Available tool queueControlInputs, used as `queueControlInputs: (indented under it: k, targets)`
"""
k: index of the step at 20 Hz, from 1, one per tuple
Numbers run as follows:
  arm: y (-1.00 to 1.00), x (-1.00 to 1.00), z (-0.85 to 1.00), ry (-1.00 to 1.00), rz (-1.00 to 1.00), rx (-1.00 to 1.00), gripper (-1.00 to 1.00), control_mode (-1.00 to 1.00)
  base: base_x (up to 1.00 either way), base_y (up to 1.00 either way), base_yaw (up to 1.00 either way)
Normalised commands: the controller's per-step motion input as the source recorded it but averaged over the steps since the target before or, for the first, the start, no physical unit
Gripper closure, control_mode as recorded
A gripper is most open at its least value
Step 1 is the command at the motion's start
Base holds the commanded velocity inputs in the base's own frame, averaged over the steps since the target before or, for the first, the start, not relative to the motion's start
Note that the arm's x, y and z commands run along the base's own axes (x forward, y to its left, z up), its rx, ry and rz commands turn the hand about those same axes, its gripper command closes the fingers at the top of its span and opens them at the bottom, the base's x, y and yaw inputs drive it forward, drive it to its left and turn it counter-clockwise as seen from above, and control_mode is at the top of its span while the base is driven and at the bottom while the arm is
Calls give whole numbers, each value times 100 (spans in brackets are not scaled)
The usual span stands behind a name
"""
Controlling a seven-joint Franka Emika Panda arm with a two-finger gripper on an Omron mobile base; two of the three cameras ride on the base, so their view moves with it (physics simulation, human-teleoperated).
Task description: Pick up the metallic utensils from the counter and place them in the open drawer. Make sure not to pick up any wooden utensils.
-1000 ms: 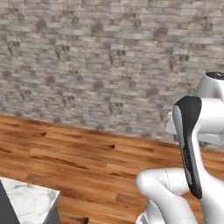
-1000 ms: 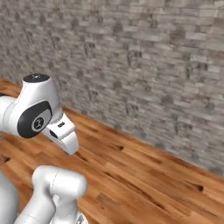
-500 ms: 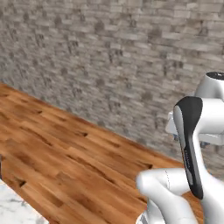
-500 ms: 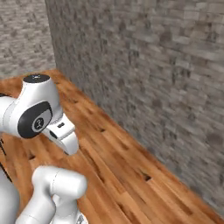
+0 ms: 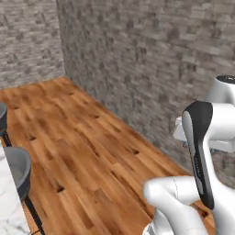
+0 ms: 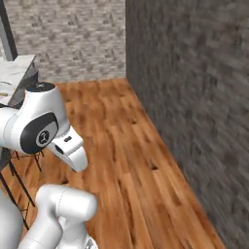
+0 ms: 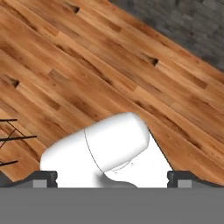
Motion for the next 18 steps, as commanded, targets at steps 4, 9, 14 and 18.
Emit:
queueControlInputs:
  k: [4, 9, 14, 18]
  targets:
    - [0, 0, 0, 0, 0, 0, -100, 100, 100, -18, 61]
    - [0, 0, 0, 0, 0, 0, -100, 100, 100, -19, 61]
    - [0, 0, 0, 0, 0, 0, -100, 100, 100, -23, 62]
    - [0, 0, 0, 0, 0, 0, -100, 100, 100, -66, 56]
